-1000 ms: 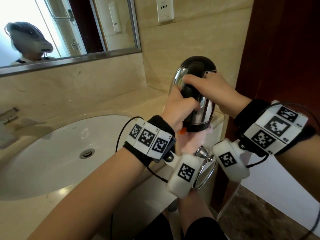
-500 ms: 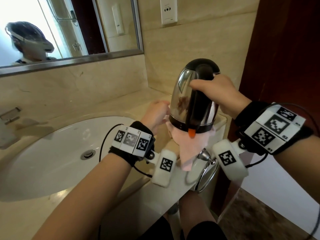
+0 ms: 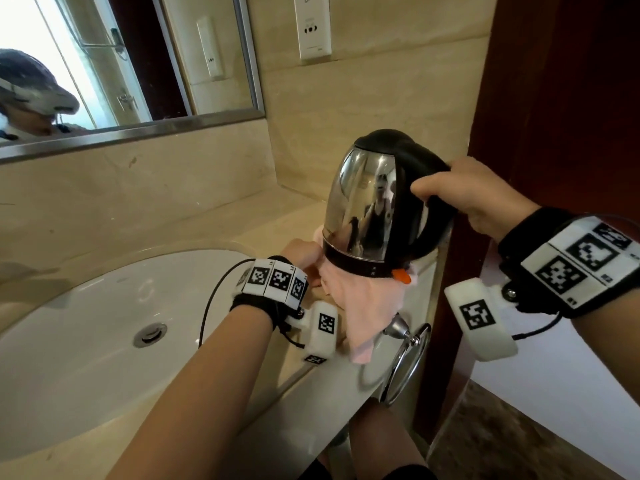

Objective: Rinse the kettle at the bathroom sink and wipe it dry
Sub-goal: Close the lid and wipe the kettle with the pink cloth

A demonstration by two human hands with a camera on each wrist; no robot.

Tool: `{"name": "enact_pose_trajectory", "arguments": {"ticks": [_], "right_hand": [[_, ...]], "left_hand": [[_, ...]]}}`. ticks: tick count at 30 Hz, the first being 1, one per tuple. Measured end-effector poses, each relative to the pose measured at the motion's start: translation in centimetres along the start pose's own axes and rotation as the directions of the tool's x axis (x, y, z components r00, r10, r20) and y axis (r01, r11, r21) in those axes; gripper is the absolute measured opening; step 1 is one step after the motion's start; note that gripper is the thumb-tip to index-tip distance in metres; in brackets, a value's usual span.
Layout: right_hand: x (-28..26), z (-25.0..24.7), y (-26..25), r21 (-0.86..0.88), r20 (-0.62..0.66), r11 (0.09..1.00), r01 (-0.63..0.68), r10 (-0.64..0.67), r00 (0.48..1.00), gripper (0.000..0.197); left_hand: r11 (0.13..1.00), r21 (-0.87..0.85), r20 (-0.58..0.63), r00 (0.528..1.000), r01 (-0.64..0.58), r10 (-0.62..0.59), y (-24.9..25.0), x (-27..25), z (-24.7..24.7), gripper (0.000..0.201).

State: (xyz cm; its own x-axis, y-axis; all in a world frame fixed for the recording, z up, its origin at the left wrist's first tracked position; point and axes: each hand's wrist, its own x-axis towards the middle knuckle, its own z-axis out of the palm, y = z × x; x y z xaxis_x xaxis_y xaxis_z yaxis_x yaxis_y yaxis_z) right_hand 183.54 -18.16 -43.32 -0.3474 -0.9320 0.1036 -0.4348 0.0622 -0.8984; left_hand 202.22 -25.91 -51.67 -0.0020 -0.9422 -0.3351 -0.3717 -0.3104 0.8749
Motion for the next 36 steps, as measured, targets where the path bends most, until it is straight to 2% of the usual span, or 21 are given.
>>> {"name": "enact_pose_trajectory", "arguments": {"ticks": [2,9,16,23,26,28,30,31,33,35,36], "right_hand": [[0.5,-0.4,0.4,-0.009,-0.027,1.000,-0.018,0.018,0.999,0.008],[2.2,-0.8,1.6,0.037,-0.071,0.999,-0.031,0.034,0.997,0.022],[1.8,0.0,2.4,0.207,-0.126,0.978,0.020,0.006,0.992,0.019],[1.1,0.0,3.4,0.292,-0.224,0.950,0.112,-0.046,0.973,0.013],[0.7,-0.3,3.3,0.295,-0.226,0.944,0.146,-0.079,0.971,0.016],[0.5,-0.6,2.9,0.278,-0.217,0.943,0.180,-0.121,0.969,0.018],[0.2,-1.0,2.2,0.257,-0.199,0.941,0.222,-0.173,0.964,0.019],[0.1,-1.1,1.9,0.245,-0.190,0.940,0.237,-0.193,0.963,0.019],[-0.3,-1.0,1.3,0.237,-0.172,0.940,0.247,-0.209,0.963,0.020],[-0.8,-0.7,0.8,0.271,-0.157,0.932,0.240,-0.203,0.966,0.022],[-1.0,-0.4,0.6,0.290,-0.149,0.928,0.234,-0.198,0.969,0.023]], "left_hand": [[1.000,0.024,0.014,1.000,0.016,-0.017,-0.1,0.4,0.2,0.012],[0.999,0.050,0.045,0.999,0.014,-0.017,-0.3,2.5,0.5,0.007],[0.990,-0.138,0.102,0.995,0.017,-0.003,-1.5,2.5,0.5,0.025],[0.971,-0.237,0.163,0.987,0.038,0.001,-0.5,1.1,0.5,0.029],[0.945,-0.328,0.135,0.989,-0.011,0.058,0.2,-0.1,-0.4,0.033],[0.896,-0.438,0.108,0.986,-0.067,0.126,0.9,-1.1,-1.7,0.032],[0.835,-0.528,0.021,0.980,-0.157,0.198,2.3,-2.1,-3.6,0.028],[0.809,-0.533,-0.061,0.965,-0.248,0.255,3.1,-2.7,-4.7,0.028],[0.738,-0.489,-0.143,0.877,-0.465,0.458,5.0,-4.1,-6.8,0.027],[0.677,-0.366,-0.127,0.755,-0.639,0.644,6.5,-5.4,-7.9,0.021],[0.691,-0.247,-0.098,0.727,-0.680,0.680,6.8,-5.5,-8.0,0.021]]}}
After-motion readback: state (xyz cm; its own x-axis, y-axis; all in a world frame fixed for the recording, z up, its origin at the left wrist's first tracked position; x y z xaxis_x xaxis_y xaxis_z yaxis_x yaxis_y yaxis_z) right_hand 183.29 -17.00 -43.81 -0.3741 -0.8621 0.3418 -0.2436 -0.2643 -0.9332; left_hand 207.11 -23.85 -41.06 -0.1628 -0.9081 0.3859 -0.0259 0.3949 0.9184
